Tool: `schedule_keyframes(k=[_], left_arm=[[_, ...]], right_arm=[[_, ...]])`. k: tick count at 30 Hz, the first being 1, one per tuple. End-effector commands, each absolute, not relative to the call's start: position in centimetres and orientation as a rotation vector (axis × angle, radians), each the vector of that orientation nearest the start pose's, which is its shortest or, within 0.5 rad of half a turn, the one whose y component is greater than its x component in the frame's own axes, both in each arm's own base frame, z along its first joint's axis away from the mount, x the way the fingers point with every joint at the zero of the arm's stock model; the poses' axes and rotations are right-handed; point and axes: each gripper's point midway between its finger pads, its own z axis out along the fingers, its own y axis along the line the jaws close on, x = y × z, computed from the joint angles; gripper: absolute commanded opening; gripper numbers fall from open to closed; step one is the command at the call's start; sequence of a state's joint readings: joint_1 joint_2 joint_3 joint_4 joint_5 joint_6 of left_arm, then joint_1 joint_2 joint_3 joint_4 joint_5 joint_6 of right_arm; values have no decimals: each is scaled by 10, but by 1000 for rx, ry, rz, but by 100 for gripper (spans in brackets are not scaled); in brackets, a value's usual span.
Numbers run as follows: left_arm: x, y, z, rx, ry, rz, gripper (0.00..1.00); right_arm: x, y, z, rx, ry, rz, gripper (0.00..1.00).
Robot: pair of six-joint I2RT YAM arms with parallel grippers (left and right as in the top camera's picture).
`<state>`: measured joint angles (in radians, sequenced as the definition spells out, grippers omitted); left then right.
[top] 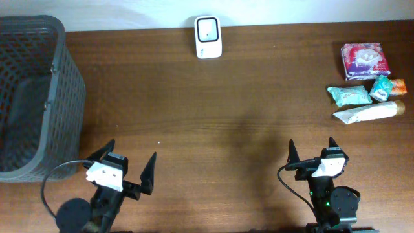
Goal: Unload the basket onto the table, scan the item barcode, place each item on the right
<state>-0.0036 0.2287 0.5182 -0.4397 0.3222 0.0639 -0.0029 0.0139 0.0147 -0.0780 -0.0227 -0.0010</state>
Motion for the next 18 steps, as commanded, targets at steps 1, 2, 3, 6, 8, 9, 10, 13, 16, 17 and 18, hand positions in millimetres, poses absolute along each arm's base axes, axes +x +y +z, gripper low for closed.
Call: schedule_keyframes(k=[1,2,3,6,8,9,10,13,16,17,18], left_arm=[[221,-38,256,149,1630,-210,99],[223,-30,249,73,1614,-211,99],[225,-28,244,59,1590,-204,99],[228,-28,238,66,1525,-199,99],[231,-25,233,32,1498,-215,99],[233,-22,227,2,1503,-219,99],[234,-22,225,-2,1505,-215,99],[238,-15,213,-32,1521,-189,99],[239,-13,208,-43,1531,-180,99],[240,-13,204,-43,1539,-180,99],[241,-13,200,-44,1548,-180,99]], right_arm=[[246,4,156,-18,1648,14,99],[246,4,156,-18,1648,14,99],[246,4,156,-18,1648,14,99],[246,4,156,-18,1648,14,99],[246,4,156,-18,1648,14,99],[246,4,156,-18,1648,14,99],[246,4,156,-18,1648,14,99],[246,4,156,-18,1648,14,99],[246,4,156,-19,1648,14,99],[246,4,156,-18,1648,14,99],[246,4,156,-18,1648,14,99]])
